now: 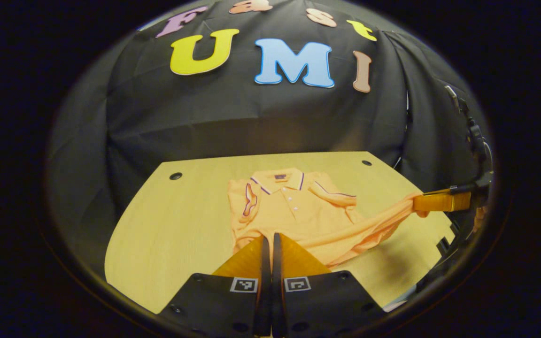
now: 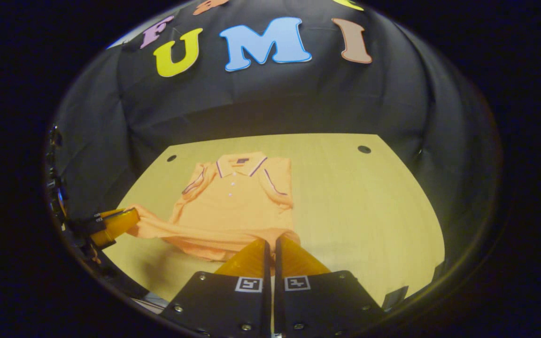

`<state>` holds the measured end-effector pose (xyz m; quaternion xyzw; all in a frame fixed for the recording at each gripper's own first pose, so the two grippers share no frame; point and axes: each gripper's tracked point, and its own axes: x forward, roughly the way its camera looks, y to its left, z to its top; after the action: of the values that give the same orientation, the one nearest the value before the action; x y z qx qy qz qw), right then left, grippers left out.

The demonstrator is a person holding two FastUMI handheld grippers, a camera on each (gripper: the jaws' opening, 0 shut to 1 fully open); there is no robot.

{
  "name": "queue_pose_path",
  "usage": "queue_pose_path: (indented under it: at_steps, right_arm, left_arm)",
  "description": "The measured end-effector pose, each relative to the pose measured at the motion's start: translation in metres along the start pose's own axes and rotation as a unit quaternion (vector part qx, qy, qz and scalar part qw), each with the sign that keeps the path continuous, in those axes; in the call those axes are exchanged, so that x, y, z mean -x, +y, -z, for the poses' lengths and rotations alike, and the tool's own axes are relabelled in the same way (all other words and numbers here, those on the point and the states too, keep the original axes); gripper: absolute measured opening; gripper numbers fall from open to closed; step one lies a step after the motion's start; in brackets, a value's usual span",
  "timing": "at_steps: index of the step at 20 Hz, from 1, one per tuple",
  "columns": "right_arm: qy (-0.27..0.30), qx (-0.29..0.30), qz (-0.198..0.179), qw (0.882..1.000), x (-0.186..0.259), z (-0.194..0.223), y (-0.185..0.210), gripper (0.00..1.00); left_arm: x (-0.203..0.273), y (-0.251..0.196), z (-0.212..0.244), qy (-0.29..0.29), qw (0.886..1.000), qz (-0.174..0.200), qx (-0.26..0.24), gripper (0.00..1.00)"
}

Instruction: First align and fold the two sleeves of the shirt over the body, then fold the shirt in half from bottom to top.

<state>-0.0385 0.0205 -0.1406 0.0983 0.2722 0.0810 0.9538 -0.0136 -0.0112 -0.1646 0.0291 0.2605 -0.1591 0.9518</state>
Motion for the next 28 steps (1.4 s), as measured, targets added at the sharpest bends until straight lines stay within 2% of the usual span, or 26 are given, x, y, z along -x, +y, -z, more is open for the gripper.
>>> queue_pose_path:
  at_steps: [4,10,19,28]
  right_arm:
    - [-0.015,-0.002,0.017,1.0,-0.032,-0.045,0.001,0.03]
    - [-0.016,0.003,0.047,0.999,-0.087,-0.096,0.003,0.02]
    - [-0.031,0.012,0.071,0.997,-0.165,-0.14,0.01,0.02]
    - [-0.019,0.011,0.092,0.996,-0.239,-0.14,0.001,0.03]
  left_arm:
    - [-0.046,0.017,-0.044,-0.025,1.0,0.005,0.003,0.06]
    - [-0.117,0.04,-0.097,-0.059,0.998,0.02,-0.022,0.06]
    - [-0.194,0.073,-0.116,-0.068,0.998,-0.004,-0.004,0.06]
    - [-0.259,0.086,-0.095,-0.051,0.998,-0.036,-0.019,0.07]
